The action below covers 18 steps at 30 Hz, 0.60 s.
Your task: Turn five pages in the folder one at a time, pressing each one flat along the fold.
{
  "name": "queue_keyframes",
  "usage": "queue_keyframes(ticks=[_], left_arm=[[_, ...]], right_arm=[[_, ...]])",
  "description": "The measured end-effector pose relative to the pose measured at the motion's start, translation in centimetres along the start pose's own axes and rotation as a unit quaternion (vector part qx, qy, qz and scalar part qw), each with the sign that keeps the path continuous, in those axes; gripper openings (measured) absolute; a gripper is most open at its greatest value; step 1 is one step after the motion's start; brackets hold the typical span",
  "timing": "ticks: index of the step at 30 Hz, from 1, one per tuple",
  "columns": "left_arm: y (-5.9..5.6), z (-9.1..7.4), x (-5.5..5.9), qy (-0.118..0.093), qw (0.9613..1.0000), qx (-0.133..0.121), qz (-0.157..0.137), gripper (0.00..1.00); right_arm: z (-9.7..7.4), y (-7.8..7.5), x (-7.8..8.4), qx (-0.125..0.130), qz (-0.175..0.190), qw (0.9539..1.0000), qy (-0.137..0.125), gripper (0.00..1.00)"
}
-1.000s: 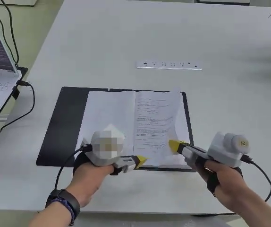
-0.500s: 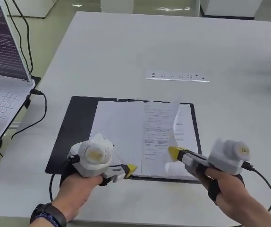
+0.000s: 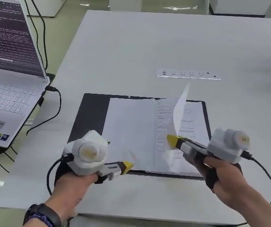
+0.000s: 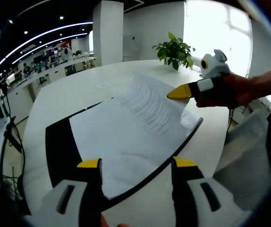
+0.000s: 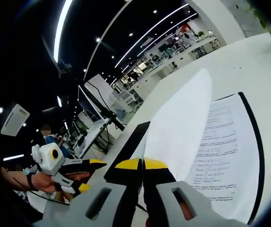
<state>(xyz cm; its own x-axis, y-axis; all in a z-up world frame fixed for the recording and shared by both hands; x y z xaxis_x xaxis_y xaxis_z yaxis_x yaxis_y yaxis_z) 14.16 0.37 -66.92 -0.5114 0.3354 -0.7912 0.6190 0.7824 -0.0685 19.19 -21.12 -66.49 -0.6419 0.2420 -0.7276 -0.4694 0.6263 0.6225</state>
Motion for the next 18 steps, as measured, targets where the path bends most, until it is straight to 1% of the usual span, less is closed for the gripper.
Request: queue_keyframes(ticks=[4, 7, 10, 11, 15, 18], left_arm=[[0.8, -0.8, 0.4, -0.003, 1.0, -0.007, -0.003, 0.59], [1.3, -1.6, 1.1, -0.004, 0.9999, -0.009, -0.004, 0.59], [1.8, -2.2, 1.9, 0.001, 0.9999, -0.012, -0.006, 0.6], [1.9, -2.4, 2.2, 0.002, 0.9999, -0.013, -0.008, 0.6], [2.3, -3.3, 2.6, 0.0, 0.9997, -0.019, -0.015, 0.61], [2.7, -4.1, 2.9, -0.002, 0.9995, -0.025, -0.02, 0.61]], right_arm=[[1.2, 1.2, -0.1, -0.014, -0.008, 0.9999, 0.005, 0.0], [2.1, 2.0, 0.0, -0.025, -0.013, 0.9995, 0.013, 0.0], [2.9, 2.5, 0.3, -0.037, -0.006, 0.9991, 0.021, 0.0], [3.3, 2.6, 0.5, -0.037, -0.006, 0.999, 0.025, 0.0], [4.4, 3.5, 0.8, -0.05, -0.005, 0.9982, 0.033, 0.0], [5.4, 4.2, 1.3, -0.06, -0.008, 0.9972, 0.045, 0.0]])
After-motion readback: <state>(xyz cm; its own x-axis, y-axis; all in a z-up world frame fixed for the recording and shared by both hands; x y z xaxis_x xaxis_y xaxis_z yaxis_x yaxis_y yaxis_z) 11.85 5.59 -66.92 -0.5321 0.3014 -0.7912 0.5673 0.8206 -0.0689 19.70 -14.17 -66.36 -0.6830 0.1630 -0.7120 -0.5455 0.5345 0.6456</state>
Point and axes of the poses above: the centre of the closed fingertips' face, and the gripper's own axes: z roughly forward along the fingers, y roughly to its left, x roughly out of its underside, the point moved 7 cm from there along -z, roughly backward along the fingers, and after that the axes turned 1 degree about -z, right-handed, at the moved point
